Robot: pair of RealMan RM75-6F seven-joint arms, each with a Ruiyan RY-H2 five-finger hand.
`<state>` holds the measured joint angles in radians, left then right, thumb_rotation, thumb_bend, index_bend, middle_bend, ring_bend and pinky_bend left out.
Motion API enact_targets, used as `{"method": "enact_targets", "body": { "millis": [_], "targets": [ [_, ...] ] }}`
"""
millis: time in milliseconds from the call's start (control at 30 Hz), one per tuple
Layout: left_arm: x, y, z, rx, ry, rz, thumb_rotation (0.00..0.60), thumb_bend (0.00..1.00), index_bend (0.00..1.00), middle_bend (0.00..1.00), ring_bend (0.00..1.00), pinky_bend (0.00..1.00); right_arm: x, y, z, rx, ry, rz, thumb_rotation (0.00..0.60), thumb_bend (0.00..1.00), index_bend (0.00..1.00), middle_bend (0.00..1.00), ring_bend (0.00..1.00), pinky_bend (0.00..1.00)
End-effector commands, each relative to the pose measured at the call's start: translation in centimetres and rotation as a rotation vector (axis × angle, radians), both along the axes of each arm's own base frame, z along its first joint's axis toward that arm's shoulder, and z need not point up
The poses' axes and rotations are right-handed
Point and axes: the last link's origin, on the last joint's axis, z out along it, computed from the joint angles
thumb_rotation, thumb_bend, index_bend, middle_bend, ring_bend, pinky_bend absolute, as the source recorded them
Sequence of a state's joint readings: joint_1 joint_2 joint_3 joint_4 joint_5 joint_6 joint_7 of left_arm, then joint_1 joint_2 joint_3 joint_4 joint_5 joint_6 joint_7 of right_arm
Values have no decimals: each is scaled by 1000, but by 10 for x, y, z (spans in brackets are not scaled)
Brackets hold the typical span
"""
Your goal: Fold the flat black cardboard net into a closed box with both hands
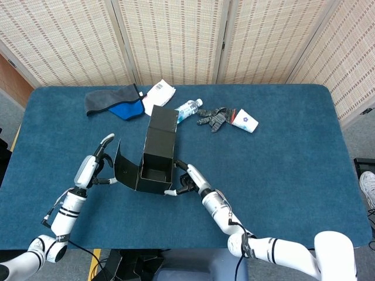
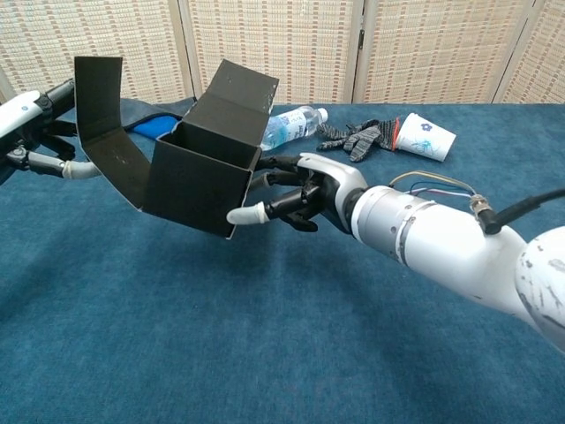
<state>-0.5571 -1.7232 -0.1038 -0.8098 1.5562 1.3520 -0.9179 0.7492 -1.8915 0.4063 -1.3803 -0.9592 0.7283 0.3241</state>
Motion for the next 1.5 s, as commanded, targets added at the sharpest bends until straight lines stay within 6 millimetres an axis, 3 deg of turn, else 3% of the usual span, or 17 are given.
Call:
{"method": "enact_targets", "body": {
  "millis": [33,667,733,1033,1100,1500],
  "targets": [
    [-6,-3,-1,7,50,-19,600,165,0,0,555,909,-1,1,-5,-15,46,24,600,334,421,429,845,915],
    [-2,-9,-6,161,65,-164,600,166,4,0,614,907,-1,1,-11,14,101,33,600,334,422,429,845,915],
    [2,-7,-7,171,74,-182,600,166,38,0,668,907,-1,1,-11,15,106,36,600,334,421,429,845,916],
    [11,-3,-7,193,184,-279,600,165,302,153,662,912,-2,-1,-9,12,132,45,600,334,422,429,845,916],
    [11,-2,-7,187,229,-304,600,165,320,164,662,912,-2,-1,-8,13,136,47,600,334,421,429,845,915],
    [9,4,-1,169,391,-385,600,165,263,167,654,912,-3,-2,-9,17,157,66,600,342,422,429,845,915]
  ]
}}
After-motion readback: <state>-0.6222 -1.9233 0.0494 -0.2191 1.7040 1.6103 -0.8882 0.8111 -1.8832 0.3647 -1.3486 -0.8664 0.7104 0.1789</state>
